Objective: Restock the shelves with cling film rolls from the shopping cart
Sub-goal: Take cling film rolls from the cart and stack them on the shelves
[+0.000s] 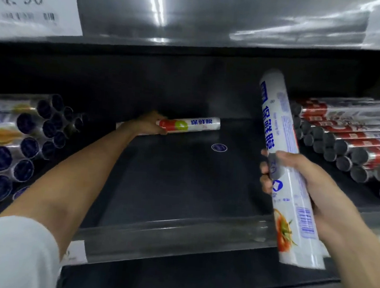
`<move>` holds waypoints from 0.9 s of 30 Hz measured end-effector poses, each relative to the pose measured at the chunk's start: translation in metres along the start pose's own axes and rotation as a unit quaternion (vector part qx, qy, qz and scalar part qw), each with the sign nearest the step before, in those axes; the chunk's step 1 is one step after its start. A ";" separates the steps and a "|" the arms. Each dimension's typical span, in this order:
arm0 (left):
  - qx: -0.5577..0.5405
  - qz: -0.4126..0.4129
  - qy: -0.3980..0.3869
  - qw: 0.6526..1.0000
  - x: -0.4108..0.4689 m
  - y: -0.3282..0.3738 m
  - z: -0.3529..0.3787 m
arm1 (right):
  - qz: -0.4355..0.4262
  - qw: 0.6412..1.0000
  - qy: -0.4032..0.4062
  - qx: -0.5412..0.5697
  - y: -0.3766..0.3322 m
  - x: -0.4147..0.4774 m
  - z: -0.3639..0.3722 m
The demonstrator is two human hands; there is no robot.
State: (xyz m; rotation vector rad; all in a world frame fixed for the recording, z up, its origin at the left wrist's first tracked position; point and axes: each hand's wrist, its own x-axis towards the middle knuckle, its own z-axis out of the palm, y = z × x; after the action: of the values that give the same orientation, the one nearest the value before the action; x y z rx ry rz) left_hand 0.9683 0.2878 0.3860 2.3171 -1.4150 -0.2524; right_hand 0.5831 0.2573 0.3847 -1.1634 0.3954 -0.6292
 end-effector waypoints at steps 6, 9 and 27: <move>-0.002 0.005 0.089 0.996 0.019 -0.010 0.003 | 0.009 1.000 0.011 0.018 0.004 0.007 0.007; -0.016 -0.002 0.161 0.987 0.030 -0.010 0.014 | 0.006 1.000 0.010 0.025 0.005 0.011 0.005; -0.047 0.014 0.179 0.983 0.047 -0.012 0.012 | 0.017 0.999 0.015 0.041 0.010 0.025 0.007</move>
State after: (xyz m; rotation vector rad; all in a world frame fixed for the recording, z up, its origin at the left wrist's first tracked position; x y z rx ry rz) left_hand 0.9957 0.2476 0.3726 2.1317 -1.2254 0.1020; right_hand 0.6090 0.2485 0.3788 -1.0692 0.4104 -0.6290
